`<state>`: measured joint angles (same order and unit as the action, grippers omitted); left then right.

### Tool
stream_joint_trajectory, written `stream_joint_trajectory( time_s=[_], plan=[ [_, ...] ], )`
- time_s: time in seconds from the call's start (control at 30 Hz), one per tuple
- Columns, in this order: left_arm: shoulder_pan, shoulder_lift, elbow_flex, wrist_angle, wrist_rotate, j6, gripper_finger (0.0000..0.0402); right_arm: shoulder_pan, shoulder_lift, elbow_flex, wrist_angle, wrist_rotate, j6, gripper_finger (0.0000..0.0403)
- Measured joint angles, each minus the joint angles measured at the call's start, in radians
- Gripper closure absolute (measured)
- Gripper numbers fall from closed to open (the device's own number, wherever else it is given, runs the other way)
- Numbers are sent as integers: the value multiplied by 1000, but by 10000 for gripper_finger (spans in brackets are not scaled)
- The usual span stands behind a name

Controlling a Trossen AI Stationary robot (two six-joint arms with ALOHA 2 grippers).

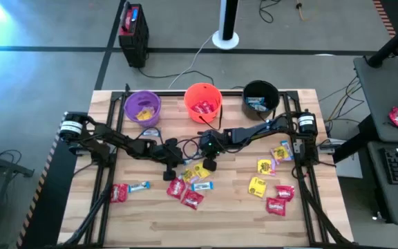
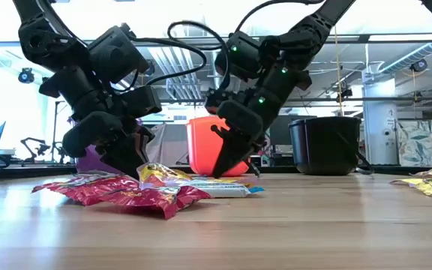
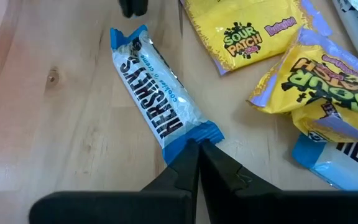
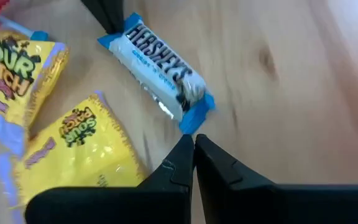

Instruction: Sort candy by brand, put in halloween buckets

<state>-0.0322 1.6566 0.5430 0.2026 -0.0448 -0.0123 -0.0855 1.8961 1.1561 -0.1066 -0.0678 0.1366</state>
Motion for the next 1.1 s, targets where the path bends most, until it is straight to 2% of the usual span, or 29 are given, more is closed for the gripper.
stream_joint_trajectory(
  time_s=[0.17,0.3,0.5,0.57,0.7,0.9,1.1],
  plan=[
    [0,26,2,7,0,-15,402,-6,0,-7,-31,-28,158,395],
    [0,31,2,12,0,-19,402,-15,43,-5,13,-73,204,395],
    [0,32,0,19,1,-19,402,-15,97,-4,125,-81,209,394],
    [0,32,0,20,1,-19,402,-15,97,-4,168,-96,187,394],
    [0,32,0,22,1,-20,402,-15,73,-5,144,-85,138,394],
    [0,32,0,23,1,-20,402,-15,6,-4,-9,-65,-62,388],
    [0,36,-18,45,1,-20,402,-26,-28,-4,-27,-61,-123,351]
  ],
)
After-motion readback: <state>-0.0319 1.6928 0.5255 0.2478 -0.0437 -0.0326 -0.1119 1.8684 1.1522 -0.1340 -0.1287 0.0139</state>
